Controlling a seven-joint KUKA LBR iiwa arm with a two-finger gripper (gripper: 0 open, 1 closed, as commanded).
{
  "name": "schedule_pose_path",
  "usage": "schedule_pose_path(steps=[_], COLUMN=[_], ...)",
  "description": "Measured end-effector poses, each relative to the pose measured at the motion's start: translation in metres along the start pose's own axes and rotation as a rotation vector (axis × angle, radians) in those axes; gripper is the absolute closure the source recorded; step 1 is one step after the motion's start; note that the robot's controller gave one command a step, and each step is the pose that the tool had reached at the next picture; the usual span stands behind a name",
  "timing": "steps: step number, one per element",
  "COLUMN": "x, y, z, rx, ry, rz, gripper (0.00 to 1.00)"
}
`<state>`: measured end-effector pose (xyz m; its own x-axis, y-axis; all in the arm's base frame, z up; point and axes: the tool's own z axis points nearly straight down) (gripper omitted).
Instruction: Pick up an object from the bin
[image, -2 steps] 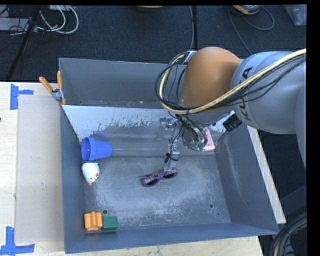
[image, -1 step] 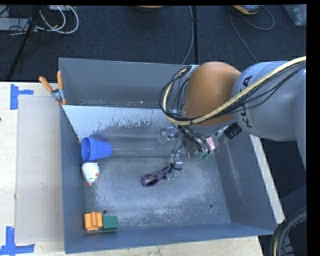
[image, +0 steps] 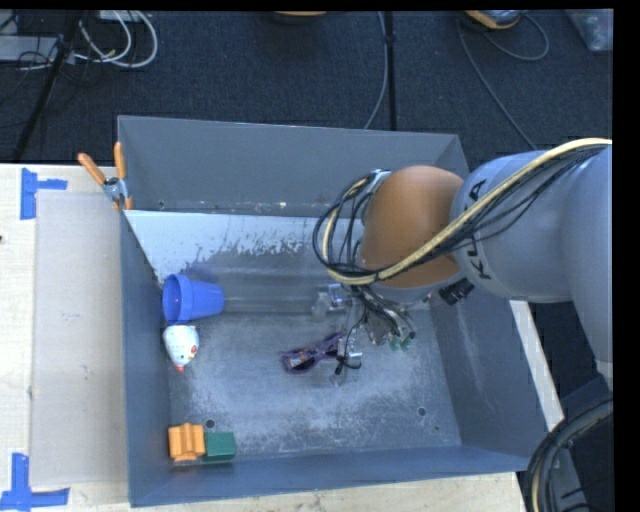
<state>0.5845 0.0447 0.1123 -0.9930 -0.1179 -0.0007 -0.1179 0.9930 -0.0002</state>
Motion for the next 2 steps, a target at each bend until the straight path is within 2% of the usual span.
schedule_pose_path(steps=[1, 2], x=[0.0249, 0.0249], y=[0.0051, 0.0051], z=[0.0412, 0.0412], rx=[-0.002, -0.002], ry=[-0.006, -0.006], rz=[-0.511, -0.510], gripper=[1.00, 1.00])
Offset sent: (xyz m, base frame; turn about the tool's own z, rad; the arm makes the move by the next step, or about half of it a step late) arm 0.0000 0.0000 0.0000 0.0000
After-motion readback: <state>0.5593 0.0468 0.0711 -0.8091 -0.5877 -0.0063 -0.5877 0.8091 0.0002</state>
